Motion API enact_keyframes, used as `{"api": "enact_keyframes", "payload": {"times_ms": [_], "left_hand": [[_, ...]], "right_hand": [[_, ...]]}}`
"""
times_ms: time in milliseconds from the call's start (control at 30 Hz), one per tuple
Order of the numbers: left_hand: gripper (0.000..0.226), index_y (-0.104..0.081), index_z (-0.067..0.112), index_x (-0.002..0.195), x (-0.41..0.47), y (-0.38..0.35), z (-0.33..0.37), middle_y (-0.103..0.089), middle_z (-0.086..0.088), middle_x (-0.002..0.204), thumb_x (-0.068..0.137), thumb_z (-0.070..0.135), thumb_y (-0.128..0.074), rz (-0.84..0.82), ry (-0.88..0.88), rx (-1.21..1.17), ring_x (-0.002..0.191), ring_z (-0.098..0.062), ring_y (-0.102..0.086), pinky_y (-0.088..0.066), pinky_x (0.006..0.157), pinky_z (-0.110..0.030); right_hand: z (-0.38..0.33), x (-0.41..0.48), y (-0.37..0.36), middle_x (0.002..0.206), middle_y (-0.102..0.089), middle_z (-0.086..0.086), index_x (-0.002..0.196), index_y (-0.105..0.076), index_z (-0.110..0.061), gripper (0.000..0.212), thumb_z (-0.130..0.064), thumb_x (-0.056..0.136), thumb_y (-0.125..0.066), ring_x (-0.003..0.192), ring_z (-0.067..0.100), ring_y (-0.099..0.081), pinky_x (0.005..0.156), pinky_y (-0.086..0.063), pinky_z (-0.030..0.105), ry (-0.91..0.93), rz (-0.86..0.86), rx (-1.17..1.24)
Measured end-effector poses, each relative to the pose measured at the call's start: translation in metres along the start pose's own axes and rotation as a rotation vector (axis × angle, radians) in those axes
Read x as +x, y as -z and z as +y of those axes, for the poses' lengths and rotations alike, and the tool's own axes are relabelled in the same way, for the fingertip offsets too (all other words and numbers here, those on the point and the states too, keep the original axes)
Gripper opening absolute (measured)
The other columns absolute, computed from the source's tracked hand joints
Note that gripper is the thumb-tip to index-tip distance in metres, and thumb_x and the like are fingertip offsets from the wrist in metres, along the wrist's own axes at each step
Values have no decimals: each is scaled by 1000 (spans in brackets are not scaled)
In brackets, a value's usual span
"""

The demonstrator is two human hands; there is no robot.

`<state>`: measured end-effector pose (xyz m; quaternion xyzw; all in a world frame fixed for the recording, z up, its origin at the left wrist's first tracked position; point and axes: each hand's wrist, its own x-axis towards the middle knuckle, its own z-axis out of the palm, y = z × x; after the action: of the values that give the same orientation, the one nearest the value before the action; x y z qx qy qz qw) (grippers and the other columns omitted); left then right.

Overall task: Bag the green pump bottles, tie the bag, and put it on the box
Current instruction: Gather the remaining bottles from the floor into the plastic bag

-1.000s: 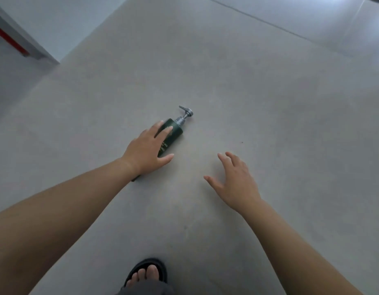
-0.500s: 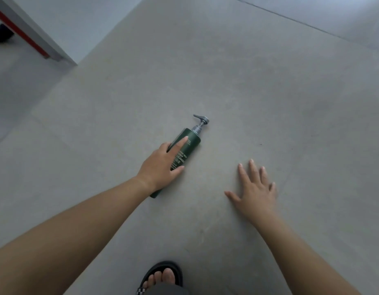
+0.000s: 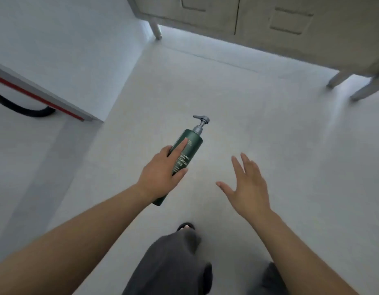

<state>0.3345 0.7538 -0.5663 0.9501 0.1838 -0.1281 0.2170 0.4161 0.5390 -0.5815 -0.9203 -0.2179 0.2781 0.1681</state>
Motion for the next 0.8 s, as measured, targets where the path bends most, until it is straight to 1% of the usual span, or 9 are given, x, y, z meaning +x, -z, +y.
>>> {"api": "enact_keyframes", "payload": {"times_ms": [133, 200, 267, 333, 400, 467, 567, 700, 800], "left_hand": [[71, -7, 43, 144, -21, 138, 91, -43, -8, 129, 79, 60, -31, 6, -179, -2, 104, -28, -51, -49, 84, -41], [71, -7, 42, 144, -32, 203, 142, -43, -8, 128, 79, 60, -30, 9, -267, -13, 105, -27, -50, -48, 85, -39], [70, -8, 42, 144, -39, 257, 192, -43, -7, 129, 82, 57, -36, 11, -376, -16, 107, -26, -49, -47, 86, -37], [69, -9, 42, 144, -45, 301, 243, -42, -7, 130, 87, 48, -47, 7, -504, -1, 109, -26, -48, -47, 86, -37], [69, -11, 43, 144, -54, 332, 292, -42, -7, 132, 88, 43, -51, 3, -627, 18, 112, -26, -48, -46, 86, -37], [69, -13, 44, 143, -66, 351, 338, -43, -6, 132, 87, 42, -52, -19, -751, 31, 112, -25, -48, -44, 86, -35], [69, -14, 44, 143, -91, 356, 403, -44, -6, 133, 87, 42, -53, -61, -930, 55, 113, -26, -48, -42, 86, -34], [69, -14, 46, 142, -142, 330, 492, -43, -4, 133, 87, 40, -55, -167, -1128, 19, 113, -24, -48, -44, 91, -36], [68, -14, 47, 142, -184, 296, 553, -45, -3, 131, 86, 42, -53, -251, -1267, 6, 114, -22, -47, -41, 90, -31]], "right_hand": [[-49, -78, 145, 159, -3, 0, 148, -12, -24, 78, -62, 86, -41, 145, 25, -6, 116, -19, 44, -58, 92, 104], [-70, -120, 214, 159, -6, -1, 148, -12, -25, 80, -69, 84, -33, 145, 22, -7, 117, -17, 41, -94, 168, 158], [-86, -160, 272, 158, -10, -1, 147, -13, -24, 81, -71, 82, -27, 145, 20, -9, 117, -17, 39, -125, 264, 207], [-92, -201, 320, 158, -11, -2, 147, -14, -24, 76, -66, 86, -33, 144, 18, -9, 116, -17, 37, -169, 355, 218], [-92, -245, 354, 158, -10, -3, 147, -13, -24, 74, -60, 88, -38, 144, 16, -9, 115, -18, 36, -227, 430, 210], [-85, -289, 374, 157, -10, -4, 147, -13, -24, 73, -59, 88, -39, 144, 14, -8, 116, -18, 36, -308, 494, 224], [-68, -357, 386, 157, -12, -3, 146, -16, -22, 72, -56, 88, -43, 144, 13, -9, 115, -18, 33, -443, 602, 255], [-32, -451, 378, 156, -15, -3, 145, -21, -22, 70, -53, 88, -47, 143, 13, -12, 114, -17, 30, -678, 749, 315], [-2, -516, 366, 156, -15, -3, 145, -21, -22, 70, -53, 88, -47, 143, 13, -12, 114, -17, 31, -836, 833, 366]]}}
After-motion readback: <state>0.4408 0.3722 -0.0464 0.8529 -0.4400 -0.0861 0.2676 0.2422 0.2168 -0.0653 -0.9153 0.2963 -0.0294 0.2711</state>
